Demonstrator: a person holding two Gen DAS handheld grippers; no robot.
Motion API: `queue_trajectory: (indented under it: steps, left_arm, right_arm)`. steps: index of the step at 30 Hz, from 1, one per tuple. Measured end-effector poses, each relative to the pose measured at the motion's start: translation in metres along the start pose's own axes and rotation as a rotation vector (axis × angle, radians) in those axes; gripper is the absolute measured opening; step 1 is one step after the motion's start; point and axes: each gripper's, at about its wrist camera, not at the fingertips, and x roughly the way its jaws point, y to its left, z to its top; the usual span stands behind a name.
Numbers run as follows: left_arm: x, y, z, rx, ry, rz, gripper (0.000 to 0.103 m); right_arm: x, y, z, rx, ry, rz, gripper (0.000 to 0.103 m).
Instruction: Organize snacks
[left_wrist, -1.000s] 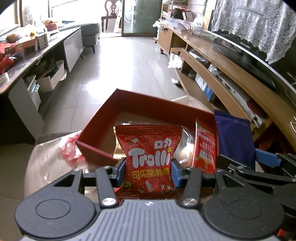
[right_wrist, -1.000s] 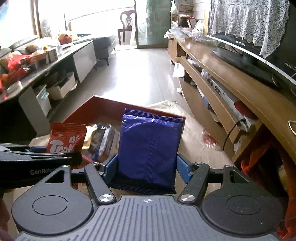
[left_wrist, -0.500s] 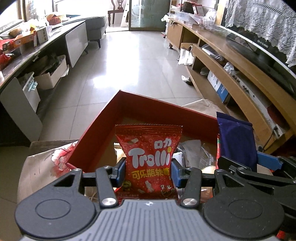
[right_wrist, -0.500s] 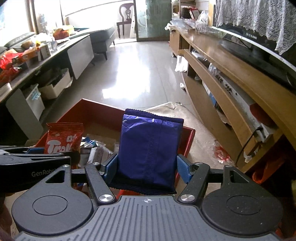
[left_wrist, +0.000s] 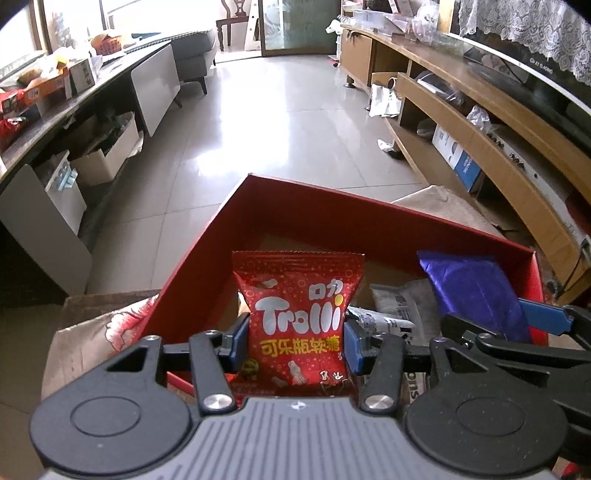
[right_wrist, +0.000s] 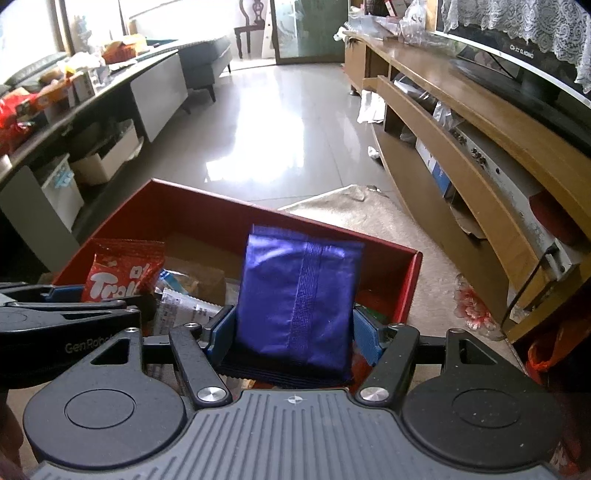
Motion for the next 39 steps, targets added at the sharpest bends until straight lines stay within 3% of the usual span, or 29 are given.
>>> queue_trajectory:
  steps: [6,13,23,39]
  left_arm:
    - [0.001,0.002,0.002,-0.002,0.006,0.000,0.053]
    - [-0.011,0.011,0.004,-0.052,0.004,-0.032,0.057]
    - [-0.041,0.018,-0.002,-0.083,-0.024,-0.072,0.063]
    - [-0.092,0.023,-0.054,-0.094,-0.029,-0.084,0.065]
  right_arm:
    - [0.003,0.000,0.000,-0.007,0.007,-0.003,0.074]
    - [-0.006,-0.002,0.001,-0.003,-0.001,-0.015,0.085]
    - [-0.027,-0.003,-0.001,-0.003,-0.031,-0.009,0.087]
    - [-0.077,-0.003,-0.042,0.045,-0.044,-0.008,0.088]
